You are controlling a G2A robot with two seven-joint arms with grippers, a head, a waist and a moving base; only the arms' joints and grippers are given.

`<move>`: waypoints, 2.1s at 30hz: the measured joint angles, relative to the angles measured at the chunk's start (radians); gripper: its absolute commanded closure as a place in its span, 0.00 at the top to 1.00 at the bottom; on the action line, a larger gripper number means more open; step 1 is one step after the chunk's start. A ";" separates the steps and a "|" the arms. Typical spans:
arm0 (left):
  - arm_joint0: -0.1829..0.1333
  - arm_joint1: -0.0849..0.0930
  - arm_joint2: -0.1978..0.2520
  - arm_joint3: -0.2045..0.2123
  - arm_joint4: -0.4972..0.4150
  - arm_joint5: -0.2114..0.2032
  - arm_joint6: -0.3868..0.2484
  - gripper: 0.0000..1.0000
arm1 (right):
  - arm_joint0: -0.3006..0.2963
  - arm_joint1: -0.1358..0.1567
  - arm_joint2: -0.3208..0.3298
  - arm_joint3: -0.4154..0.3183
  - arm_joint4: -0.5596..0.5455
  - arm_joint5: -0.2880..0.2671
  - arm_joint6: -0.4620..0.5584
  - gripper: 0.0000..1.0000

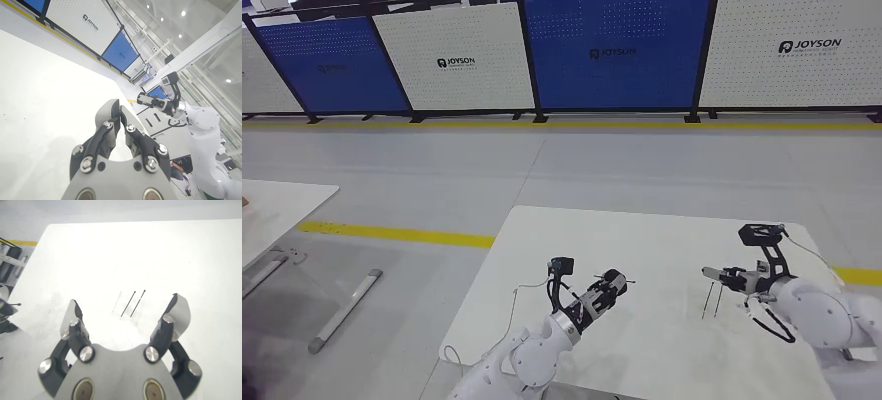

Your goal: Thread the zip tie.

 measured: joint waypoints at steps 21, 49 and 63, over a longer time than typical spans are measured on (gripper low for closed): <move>0.000 0.000 0.000 0.000 0.000 0.000 0.000 0.00 | 0.153 -0.075 -0.218 0.195 -0.052 0.103 0.002 1.00; 0.000 0.000 0.000 0.000 0.000 0.000 0.000 0.00 | 0.140 -0.041 -0.118 0.162 0.009 -0.262 0.223 1.00; 0.000 0.000 0.000 0.000 0.000 0.000 0.000 0.00 | 0.157 -0.033 -0.075 0.184 0.150 -0.309 0.372 1.00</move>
